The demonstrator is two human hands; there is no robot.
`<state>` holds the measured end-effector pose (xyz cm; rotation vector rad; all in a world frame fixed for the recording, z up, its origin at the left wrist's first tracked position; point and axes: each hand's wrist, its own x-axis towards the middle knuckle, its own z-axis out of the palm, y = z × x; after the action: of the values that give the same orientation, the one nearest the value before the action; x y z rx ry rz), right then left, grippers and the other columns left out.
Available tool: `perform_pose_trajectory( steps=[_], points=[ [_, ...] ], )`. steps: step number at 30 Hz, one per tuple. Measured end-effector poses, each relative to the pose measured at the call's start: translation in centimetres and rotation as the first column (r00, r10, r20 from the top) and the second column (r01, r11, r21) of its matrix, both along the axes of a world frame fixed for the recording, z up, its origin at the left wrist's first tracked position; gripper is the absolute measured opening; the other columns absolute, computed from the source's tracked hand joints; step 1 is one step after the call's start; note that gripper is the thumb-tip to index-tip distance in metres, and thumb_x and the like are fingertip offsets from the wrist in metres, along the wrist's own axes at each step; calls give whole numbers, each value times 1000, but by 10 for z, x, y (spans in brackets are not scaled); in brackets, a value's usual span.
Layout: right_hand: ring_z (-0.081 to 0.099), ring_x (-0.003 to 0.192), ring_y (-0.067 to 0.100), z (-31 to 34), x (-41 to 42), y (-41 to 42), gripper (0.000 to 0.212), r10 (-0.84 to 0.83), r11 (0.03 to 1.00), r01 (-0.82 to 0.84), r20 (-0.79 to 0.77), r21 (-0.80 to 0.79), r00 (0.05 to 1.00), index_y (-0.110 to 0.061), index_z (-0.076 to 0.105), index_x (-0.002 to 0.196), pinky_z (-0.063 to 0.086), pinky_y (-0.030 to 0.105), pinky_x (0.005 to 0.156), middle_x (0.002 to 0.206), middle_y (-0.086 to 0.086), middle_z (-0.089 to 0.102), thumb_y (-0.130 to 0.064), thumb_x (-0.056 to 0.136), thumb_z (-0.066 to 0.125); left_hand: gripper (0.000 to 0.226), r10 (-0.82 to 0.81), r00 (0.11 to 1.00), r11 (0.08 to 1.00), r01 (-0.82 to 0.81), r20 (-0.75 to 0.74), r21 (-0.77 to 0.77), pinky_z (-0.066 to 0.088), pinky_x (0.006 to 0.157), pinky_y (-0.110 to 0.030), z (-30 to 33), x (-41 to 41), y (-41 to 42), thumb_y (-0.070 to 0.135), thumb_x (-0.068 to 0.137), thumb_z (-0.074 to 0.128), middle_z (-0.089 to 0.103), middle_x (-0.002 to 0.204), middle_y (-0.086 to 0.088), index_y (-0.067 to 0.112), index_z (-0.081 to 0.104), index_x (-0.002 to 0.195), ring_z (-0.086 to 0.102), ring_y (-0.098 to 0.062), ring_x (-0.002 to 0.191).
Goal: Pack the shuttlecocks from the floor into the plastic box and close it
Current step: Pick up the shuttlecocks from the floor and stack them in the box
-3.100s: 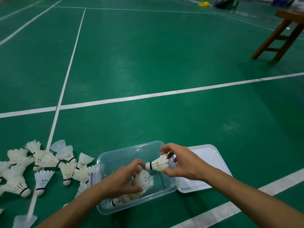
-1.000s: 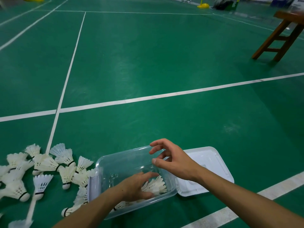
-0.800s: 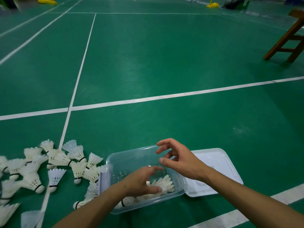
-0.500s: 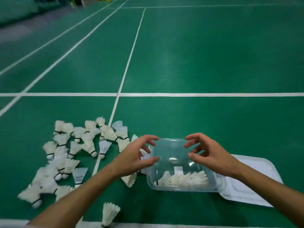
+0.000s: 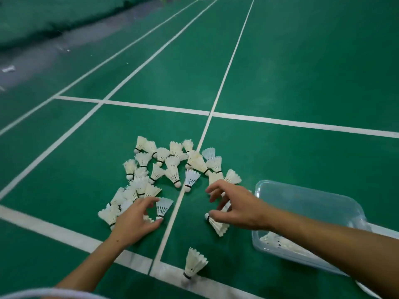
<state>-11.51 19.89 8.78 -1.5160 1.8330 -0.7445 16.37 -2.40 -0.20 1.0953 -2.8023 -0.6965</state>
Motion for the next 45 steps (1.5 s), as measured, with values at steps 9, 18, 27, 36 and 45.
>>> perform_pose_trajectory(
  steps=[9, 18, 27, 36, 45],
  points=[
    [69, 96, 8, -63, 43, -79, 56, -61, 998, 62, 45, -4, 997, -31, 50, 138, 61, 38, 91, 120, -14, 61, -49, 91, 72, 76, 219, 976, 974, -218, 14, -65, 46, 88, -26, -35, 8, 0, 69, 77, 77, 52, 127, 13, 41, 49, 142, 47, -4, 113],
    [68, 92, 8, -92, 36, -117, 46, -176, 984, 175, 55, 18, 983, -30, 53, 132, 62, 41, 86, 118, -9, 63, -46, 93, 70, 76, 298, 952, 953, -301, -70, -36, 60, 82, -36, -58, 1, -4, 74, 81, 70, 54, 132, 18, 35, 49, 142, 62, -5, 106],
    [61, 95, 11, -112, 8, -144, 53, -389, 921, 376, -261, -98, 884, -24, 47, 139, 58, 33, 82, 135, -5, 49, -43, 94, 68, 67, 332, 942, 937, -335, -48, -99, 59, 73, -37, -70, -42, 19, 80, 90, 52, 54, 122, 16, 32, 47, 136, 60, -8, 101],
    [62, 90, 23, -118, 12, -172, 67, -257, 953, 299, -383, 55, 888, -29, 39, 152, 57, 42, 76, 110, 3, 67, 6, 96, 53, 22, 328, 935, 942, -334, -133, -23, 52, 59, -27, -58, -42, 18, 56, 91, 71, 60, 87, 19, 40, 56, 98, 58, 0, 73],
    [62, 84, 13, -36, -22, -93, 58, -257, 966, 260, -112, 15, 960, -27, 37, 154, 54, 27, 72, 116, 3, 61, -10, 103, 58, 26, 175, 935, 981, -191, -310, -24, 56, 61, -28, -17, -46, 20, 43, 89, 79, 61, 94, 25, 42, 63, 109, 62, -1, 82]
  ],
)
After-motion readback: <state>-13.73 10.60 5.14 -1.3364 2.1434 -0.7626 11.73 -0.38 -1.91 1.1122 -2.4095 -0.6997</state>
